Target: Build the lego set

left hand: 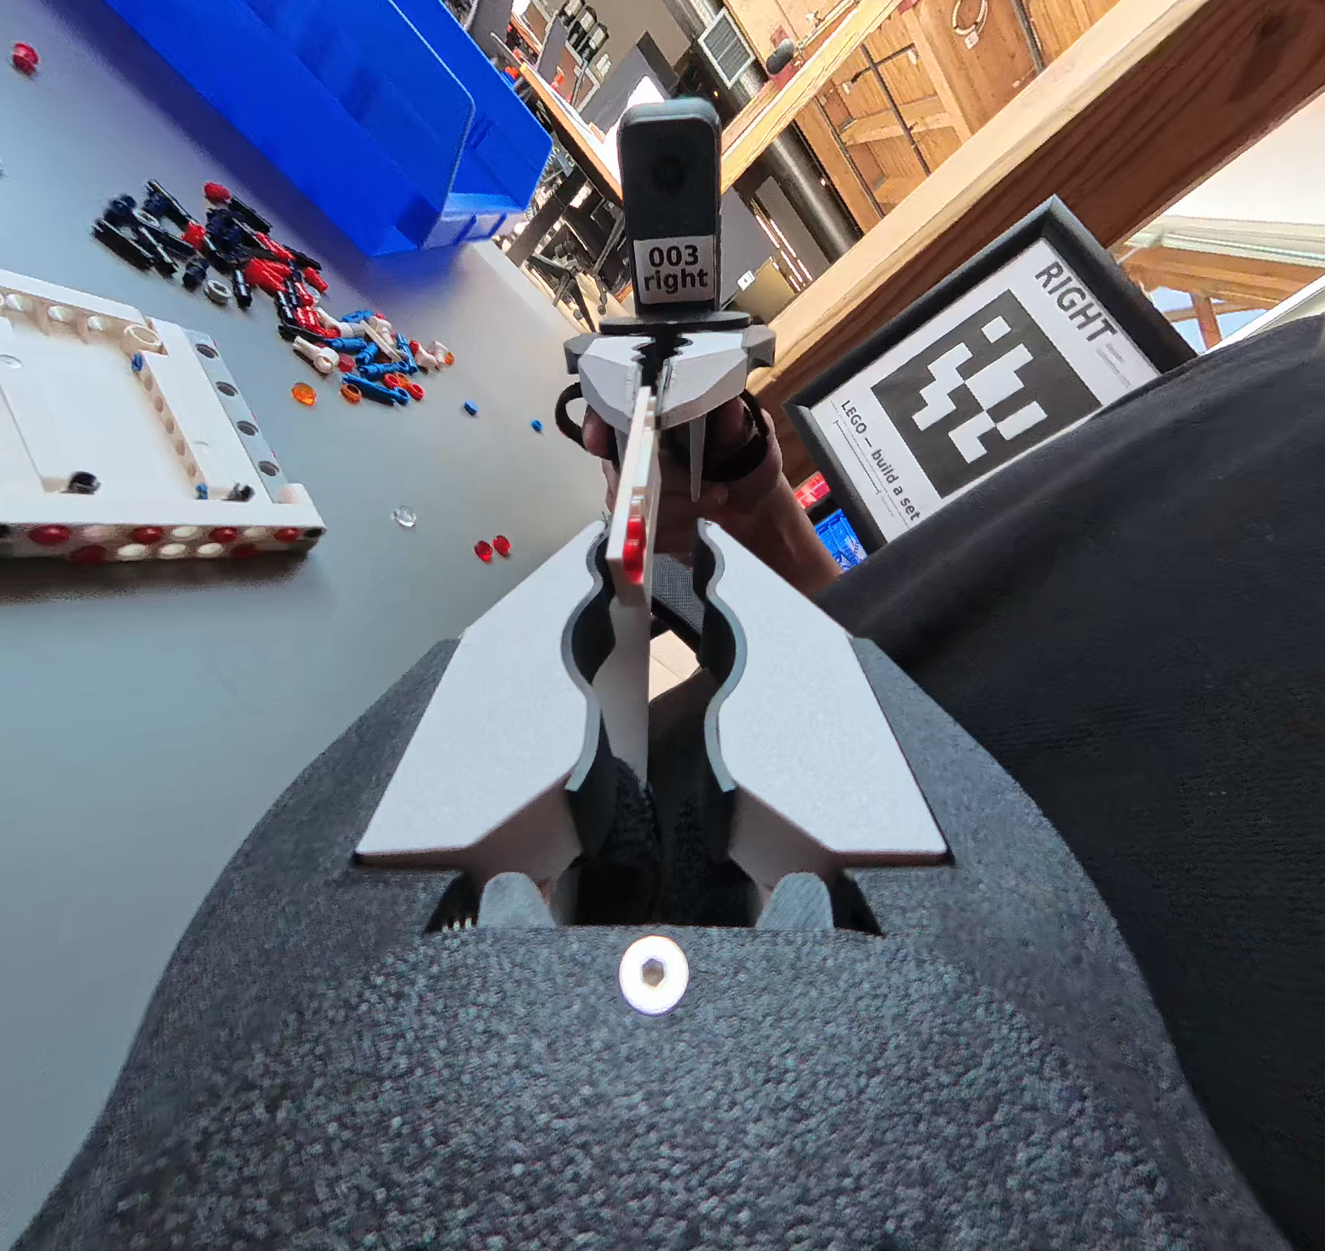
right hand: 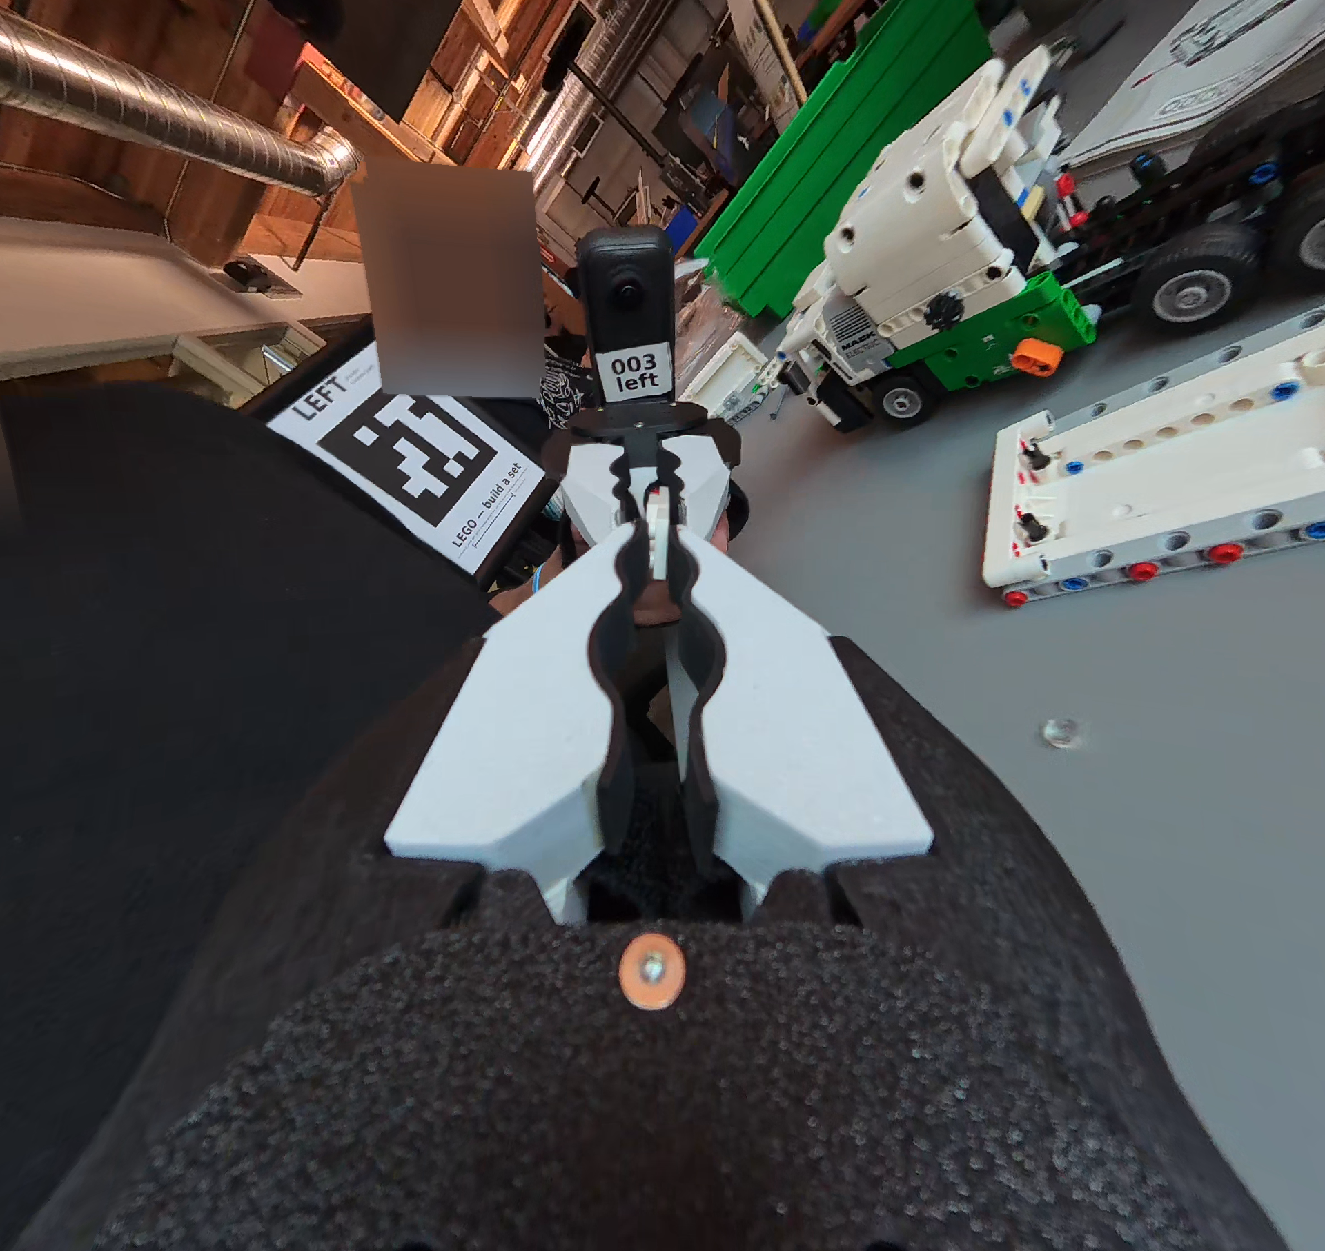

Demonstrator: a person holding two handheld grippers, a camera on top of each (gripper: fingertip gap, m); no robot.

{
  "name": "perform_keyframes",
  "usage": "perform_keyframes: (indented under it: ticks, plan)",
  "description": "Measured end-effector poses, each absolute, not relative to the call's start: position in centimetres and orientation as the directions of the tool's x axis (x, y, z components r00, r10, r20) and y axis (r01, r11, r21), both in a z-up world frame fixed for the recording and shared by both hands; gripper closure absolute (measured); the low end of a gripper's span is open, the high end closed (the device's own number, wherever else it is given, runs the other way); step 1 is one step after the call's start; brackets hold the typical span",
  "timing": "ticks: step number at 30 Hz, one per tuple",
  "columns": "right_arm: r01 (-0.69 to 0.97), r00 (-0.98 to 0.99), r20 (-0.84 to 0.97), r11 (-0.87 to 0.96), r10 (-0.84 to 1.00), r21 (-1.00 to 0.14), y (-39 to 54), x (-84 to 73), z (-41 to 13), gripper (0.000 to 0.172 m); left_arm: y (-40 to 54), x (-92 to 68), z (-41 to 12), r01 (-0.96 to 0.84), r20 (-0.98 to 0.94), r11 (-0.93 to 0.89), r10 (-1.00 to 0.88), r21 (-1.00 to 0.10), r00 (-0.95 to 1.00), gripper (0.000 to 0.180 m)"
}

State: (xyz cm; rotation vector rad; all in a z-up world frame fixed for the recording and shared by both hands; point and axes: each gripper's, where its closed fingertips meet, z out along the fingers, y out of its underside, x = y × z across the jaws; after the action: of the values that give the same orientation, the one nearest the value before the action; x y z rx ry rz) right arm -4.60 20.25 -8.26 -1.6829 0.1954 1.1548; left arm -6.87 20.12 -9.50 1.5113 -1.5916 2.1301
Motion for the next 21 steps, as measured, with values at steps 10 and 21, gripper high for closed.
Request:
perform_keyframes:
  ticks: [10, 21]
  plan:
    - [-0.763, 0.394, -0.883, -0.445, 0.255, -0.469, 21.3, 1.0, -8.9, 0.169, 23.9, -1.6, -12.2, -0.379, 0.088, 0.096, -0.893, -0.920, -0.441, 0.139]
    - [-0.762, 0.311, -0.925, -0.525, 0.218, -0.380, 21.2, 0.6, -10.2, 0.169, 21.9, -0.3, -12.2, -0.122, -0.345, 0.497, -0.737, -0.859, -0.581, 0.154]
